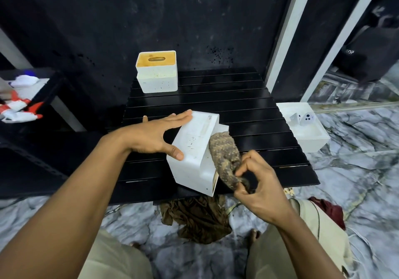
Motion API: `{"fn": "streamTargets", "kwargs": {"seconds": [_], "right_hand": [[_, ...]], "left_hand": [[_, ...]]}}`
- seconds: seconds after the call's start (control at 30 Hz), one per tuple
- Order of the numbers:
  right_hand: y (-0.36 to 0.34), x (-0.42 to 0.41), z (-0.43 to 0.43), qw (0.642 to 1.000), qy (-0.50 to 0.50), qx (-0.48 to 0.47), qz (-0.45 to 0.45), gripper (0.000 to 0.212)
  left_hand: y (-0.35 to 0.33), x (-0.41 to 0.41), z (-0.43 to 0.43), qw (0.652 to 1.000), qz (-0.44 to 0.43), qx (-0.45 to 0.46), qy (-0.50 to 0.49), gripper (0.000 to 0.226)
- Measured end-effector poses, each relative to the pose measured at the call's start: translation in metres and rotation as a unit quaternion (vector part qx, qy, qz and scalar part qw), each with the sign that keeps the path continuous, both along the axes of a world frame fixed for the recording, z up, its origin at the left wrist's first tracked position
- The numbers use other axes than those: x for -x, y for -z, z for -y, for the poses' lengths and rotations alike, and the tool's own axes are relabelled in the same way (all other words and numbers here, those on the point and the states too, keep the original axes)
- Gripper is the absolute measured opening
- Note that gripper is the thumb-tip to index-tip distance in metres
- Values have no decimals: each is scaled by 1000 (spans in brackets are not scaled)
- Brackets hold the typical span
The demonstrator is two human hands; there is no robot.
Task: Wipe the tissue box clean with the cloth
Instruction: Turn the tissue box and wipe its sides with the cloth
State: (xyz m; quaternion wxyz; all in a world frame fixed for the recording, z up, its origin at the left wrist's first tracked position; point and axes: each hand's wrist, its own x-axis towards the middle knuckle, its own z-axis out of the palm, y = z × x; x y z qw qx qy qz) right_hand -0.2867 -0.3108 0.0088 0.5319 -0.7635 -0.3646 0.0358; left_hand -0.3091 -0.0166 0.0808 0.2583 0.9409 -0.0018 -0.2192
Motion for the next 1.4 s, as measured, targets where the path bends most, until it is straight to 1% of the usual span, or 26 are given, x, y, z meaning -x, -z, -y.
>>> {"fn": "streamTargets", "kwargs": {"seconds": [0.07,0.17,0.27,0.33,0.47,0.57,0.63,0.67,0.73,0.77,0.8,0.87,0.93,1.0,1.07,1.13,1.23,1.4], "right_hand": [[0,2,8,1000,6,-15,-7,12],[-5,2,17,999,-14,-34,-9,12],[-7,1,11,999,-25,-23,-4,12],[-2,2,-3,1000,-8,-4,12,13],[6,-3,-36,998,49,-19,38,18],[6,-6,-53,993,91,8,70,19],[2,-1,-57,989,114,47,83,26],[-1,2,-55,987,110,77,94,31],[-5,4,-46,984,56,138,101,36],[-7,3,-39,983,29,150,97,38],[-9,3,-34,986,22,138,87,40],[-10,1,-28,995,56,67,39,45],[-9,1,-37,995,94,28,3,41],[-6,2,-56,992,122,38,-6,35],[-5,3,-72,988,148,55,1,32],[-3,5,-80,984,170,53,-2,31],[-3,9,-77,986,161,24,-27,34],[-9,3,-53,991,129,26,15,30]], "left_hand": [[1,0,-1,1000,-1,3,-2,111],[2,-1,-1,1000,0,0,2,112],[2,0,-1,1000,-2,-3,3,113],[2,0,-1,1000,-1,-2,4,113],[1,0,0,1000,1,-9,10,111],[-1,-1,3,999,1,-32,14,112],[-3,-2,2,999,0,-44,16,112],[-4,-4,2,999,0,-49,17,113],[-5,-5,1,998,-2,-54,18,115],[-6,-5,1,998,-3,-54,16,115],[-6,-5,0,998,-3,-54,15,116],[-5,-4,1,999,1,-52,13,115],[-4,-3,3,999,7,-48,12,114],[-4,-2,4,997,15,-66,20,115],[-6,-3,4,995,16,-99,27,116],[-7,-5,3,992,13,-118,28,116],[-8,-5,1,991,11,-129,25,114],[-14,-6,7,990,4,-137,15,110]]}}
